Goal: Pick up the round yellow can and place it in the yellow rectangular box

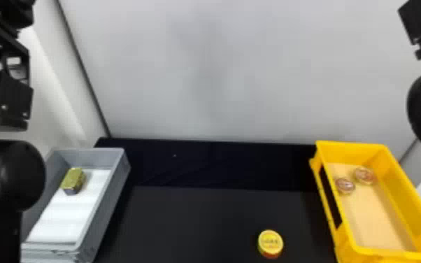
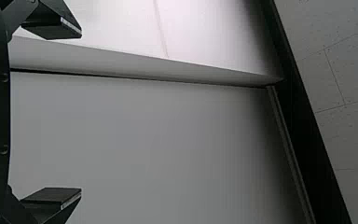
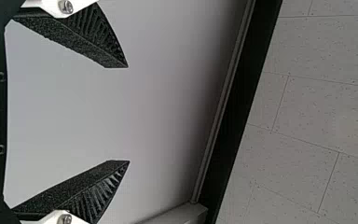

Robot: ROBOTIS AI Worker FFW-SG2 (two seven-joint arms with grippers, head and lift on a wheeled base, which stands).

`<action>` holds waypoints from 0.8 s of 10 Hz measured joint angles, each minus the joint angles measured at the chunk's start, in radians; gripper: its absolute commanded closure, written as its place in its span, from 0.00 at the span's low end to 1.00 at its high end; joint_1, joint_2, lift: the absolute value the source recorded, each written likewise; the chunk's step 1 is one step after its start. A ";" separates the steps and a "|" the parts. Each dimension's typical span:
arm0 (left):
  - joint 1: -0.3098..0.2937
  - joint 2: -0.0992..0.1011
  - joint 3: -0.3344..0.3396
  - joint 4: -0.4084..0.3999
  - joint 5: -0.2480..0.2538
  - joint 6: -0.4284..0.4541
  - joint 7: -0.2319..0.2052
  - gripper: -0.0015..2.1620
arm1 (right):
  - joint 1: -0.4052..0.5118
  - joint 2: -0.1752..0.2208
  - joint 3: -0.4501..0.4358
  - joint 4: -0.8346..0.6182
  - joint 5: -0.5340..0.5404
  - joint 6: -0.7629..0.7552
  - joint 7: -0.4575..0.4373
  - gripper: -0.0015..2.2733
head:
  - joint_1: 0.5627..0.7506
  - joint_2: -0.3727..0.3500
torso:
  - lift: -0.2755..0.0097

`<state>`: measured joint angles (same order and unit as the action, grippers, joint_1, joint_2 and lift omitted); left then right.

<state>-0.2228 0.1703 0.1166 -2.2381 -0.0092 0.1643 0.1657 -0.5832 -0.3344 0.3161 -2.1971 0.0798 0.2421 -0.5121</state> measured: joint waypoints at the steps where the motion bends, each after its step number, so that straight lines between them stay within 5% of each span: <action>1: 0.000 0.000 0.000 0.000 0.000 0.000 0.000 0.04 | 0.000 0.000 0.000 0.000 0.000 0.000 0.000 0.01 | 0.53 0.59 | 0.96; 6: -0.001 -0.002 0.000 0.000 0.000 0.000 0.000 0.04 | 0.003 0.000 -0.002 -0.001 -0.002 0.006 -0.003 0.01 | 0.53 0.59 | 0.96; 8: -0.001 -0.003 -0.001 -0.001 0.000 0.002 0.000 0.04 | -0.001 0.018 -0.022 -0.015 -0.102 0.114 -0.026 0.01 | 0.53 0.59 | 0.96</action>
<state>-0.2243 0.1675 0.1154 -2.2390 -0.0092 0.1659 0.1660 -0.5838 -0.3160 0.2938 -2.2125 -0.0220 0.3558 -0.5383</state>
